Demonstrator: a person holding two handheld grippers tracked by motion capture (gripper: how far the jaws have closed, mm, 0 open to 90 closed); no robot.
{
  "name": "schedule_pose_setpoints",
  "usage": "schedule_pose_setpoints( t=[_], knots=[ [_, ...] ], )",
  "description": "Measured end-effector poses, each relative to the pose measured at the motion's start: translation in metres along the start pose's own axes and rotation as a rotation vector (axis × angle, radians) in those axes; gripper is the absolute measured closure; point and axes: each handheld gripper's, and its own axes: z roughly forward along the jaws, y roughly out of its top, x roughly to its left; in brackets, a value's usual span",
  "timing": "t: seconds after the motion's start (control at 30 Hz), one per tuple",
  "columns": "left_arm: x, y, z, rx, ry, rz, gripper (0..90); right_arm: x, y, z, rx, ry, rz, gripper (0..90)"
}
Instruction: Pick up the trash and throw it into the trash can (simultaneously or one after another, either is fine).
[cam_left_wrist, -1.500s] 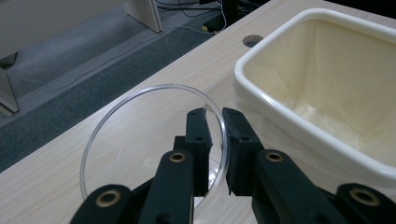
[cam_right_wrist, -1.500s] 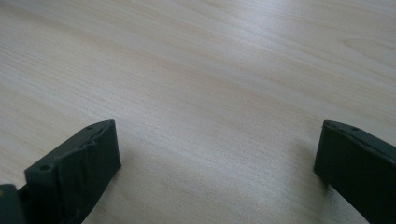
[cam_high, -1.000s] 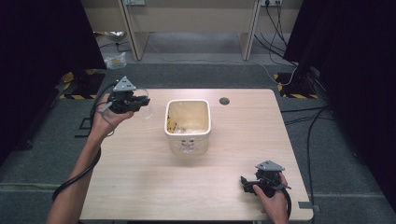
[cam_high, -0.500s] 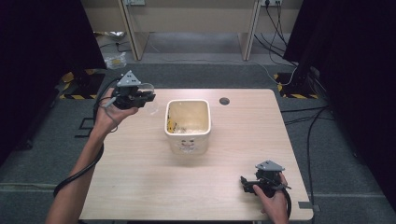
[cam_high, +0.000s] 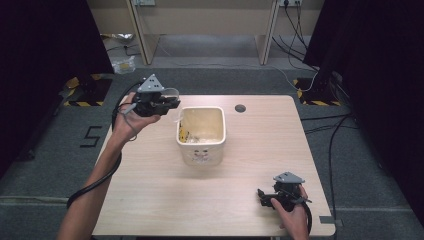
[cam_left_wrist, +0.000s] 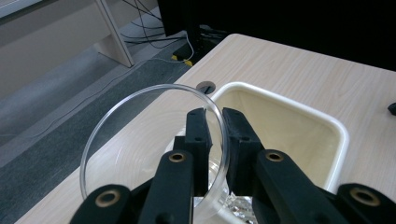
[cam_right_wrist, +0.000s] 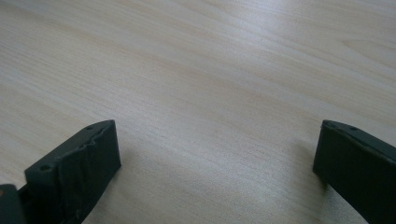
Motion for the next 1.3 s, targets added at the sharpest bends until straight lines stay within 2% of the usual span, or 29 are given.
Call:
schedule_pose_setpoints(
  t=[0.27, 0.5, 0.97, 1.3],
  knots=[
    [-0.012, 0.009, 0.010, 0.004, -0.023, 0.030, 81.1, 0.000, 0.000, 0.000, 0.000, 0.001, 0.001, 0.7],
    [-0.021, 0.013, 0.021, 0.004, -0.053, 0.039, 81.1, 0.000, 0.000, 0.000, 0.000, 0.003, 0.002, 0.6],
    [-0.040, 0.006, 0.052, 0.072, -0.104, 0.071, 80.8, 0.000, 0.000, 0.000, -0.001, 0.001, 0.000, 0.7],
    [-0.043, 0.000, 0.064, 0.094, -0.121, 0.060, 80.2, 0.000, 0.000, 0.000, 0.000, 0.002, 0.000, 0.8]
  ],
)
